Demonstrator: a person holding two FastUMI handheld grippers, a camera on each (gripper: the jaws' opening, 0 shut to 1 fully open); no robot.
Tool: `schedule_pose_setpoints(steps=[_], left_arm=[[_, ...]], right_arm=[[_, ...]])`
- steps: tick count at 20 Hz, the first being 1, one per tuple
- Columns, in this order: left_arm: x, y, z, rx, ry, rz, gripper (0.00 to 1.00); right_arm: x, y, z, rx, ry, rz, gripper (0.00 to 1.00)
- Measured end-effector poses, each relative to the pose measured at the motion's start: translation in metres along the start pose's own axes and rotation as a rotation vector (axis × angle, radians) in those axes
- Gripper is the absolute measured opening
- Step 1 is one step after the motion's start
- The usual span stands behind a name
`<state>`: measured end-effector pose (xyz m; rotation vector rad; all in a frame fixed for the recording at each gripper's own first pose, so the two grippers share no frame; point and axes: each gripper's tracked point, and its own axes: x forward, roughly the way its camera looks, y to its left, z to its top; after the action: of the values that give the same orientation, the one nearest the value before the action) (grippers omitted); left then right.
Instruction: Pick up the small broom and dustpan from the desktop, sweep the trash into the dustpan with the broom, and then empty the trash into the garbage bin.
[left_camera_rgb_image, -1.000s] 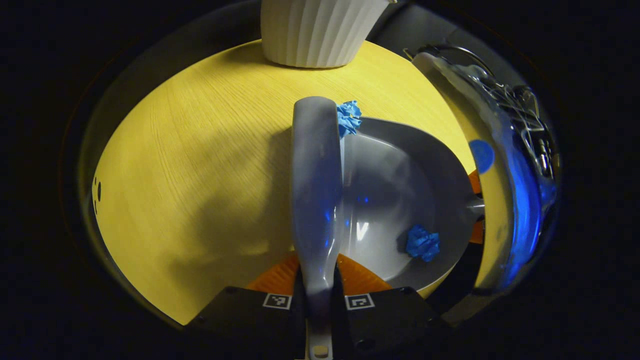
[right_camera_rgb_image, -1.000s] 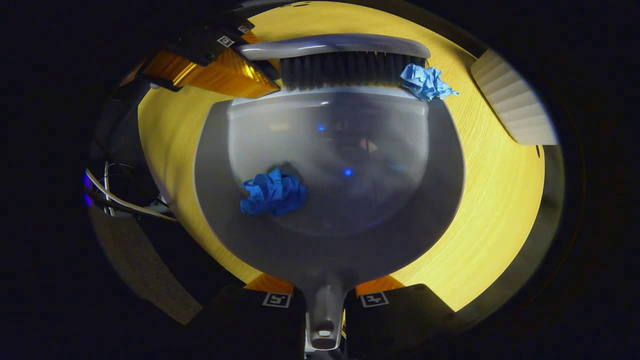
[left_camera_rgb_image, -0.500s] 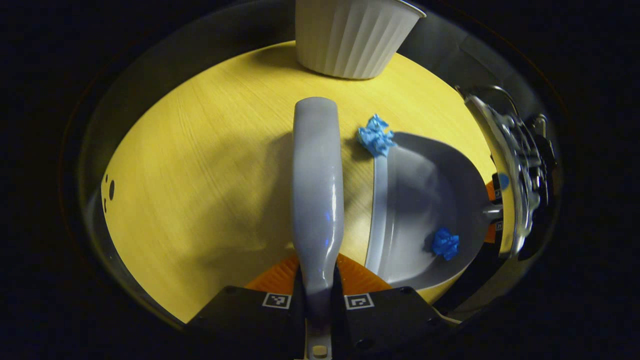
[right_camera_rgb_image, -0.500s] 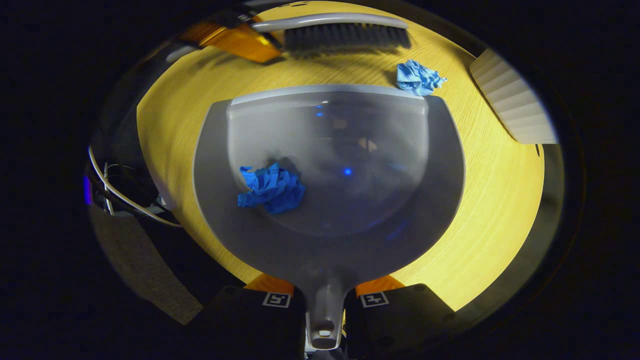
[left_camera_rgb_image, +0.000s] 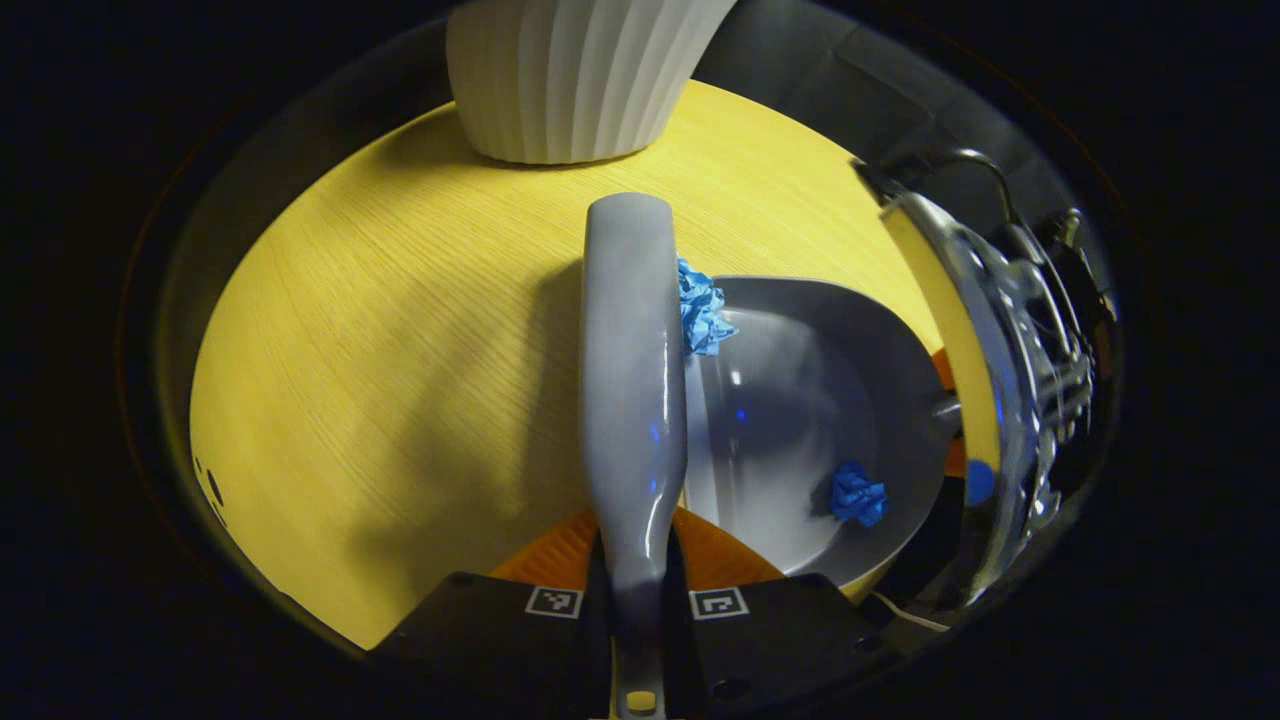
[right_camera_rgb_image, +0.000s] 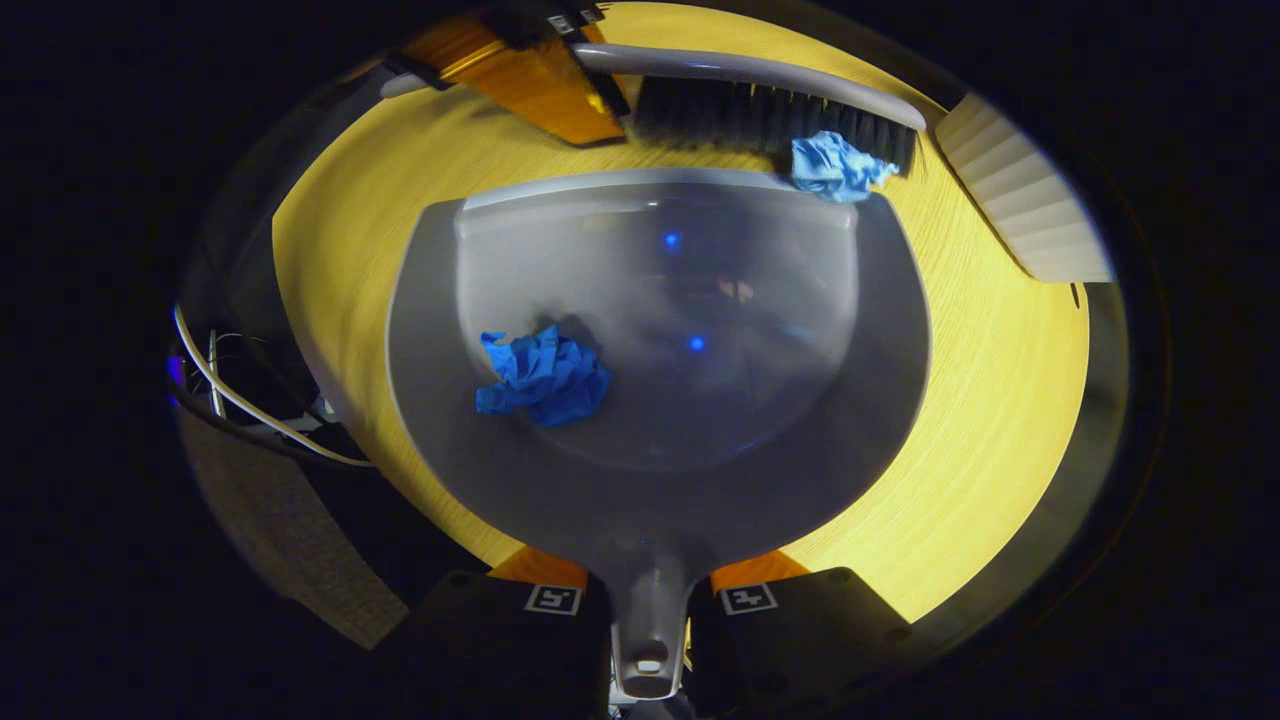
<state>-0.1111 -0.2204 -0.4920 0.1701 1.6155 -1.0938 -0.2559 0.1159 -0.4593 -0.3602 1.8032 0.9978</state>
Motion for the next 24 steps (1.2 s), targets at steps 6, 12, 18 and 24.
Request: schedule_pose_setpoints(steps=[6,12,18,24], left_arm=[[-0.006,-0.031,-0.022,-0.017,0.024,-0.095,0.24],[-0.016,0.000,-0.034,-0.158,-0.048,0.100,0.24],[0.016,0.014,-0.078,-0.315,0.021,0.182,0.24],[0.028,0.015,-0.083,-0.275,0.048,0.181,0.25]], right_arm=[[-0.002,0.000,0.002,-0.005,-0.004,0.003,0.35],[0.000,0.000,0.001,-0.004,-0.009,0.014,0.35],[-0.003,-0.003,0.004,0.060,-0.059,-0.054,0.36],[-0.020,0.004,0.025,0.241,-0.082,-0.041,0.36]])
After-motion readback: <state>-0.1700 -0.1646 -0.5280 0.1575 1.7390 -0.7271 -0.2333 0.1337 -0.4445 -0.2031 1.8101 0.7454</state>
